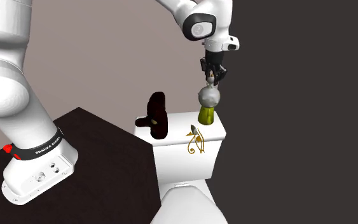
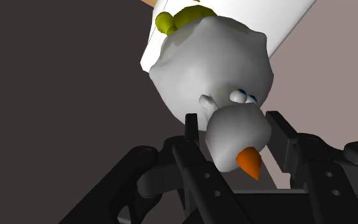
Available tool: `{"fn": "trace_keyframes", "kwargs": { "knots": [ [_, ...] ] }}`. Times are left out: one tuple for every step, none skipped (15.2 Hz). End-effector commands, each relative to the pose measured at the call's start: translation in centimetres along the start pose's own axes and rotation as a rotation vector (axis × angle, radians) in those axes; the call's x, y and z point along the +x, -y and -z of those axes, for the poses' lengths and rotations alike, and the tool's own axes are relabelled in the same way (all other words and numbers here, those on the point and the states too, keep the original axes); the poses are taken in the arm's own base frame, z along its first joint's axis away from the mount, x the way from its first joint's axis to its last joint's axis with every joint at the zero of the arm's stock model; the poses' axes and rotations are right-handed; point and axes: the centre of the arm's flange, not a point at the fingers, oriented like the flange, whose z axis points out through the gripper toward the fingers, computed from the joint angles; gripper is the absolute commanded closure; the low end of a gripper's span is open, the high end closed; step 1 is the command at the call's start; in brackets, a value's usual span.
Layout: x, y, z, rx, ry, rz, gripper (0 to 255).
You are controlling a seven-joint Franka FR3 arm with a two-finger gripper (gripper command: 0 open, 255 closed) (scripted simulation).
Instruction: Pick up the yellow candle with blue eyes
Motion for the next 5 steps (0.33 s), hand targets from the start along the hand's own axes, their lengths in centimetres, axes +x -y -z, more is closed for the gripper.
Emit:
{"fn": "trace_keyframes", "kwargs": {
  "knots": [
    [0.2, 0.1, 1.2, 0.0, -0.002, 0.0, 255],
    [0.3, 0.1, 1.7, 0.0, -0.002, 0.0, 255],
    [0.4, 0.2, 2.2, 0.0, -0.002, 0.0, 255],
    [0.4, 0.2, 2.3, 0.0, -0.002, 0.0, 255],
    [0.4, 0.2, 2.3, 0.0, -0.002, 0.0, 255]
  ]
}}
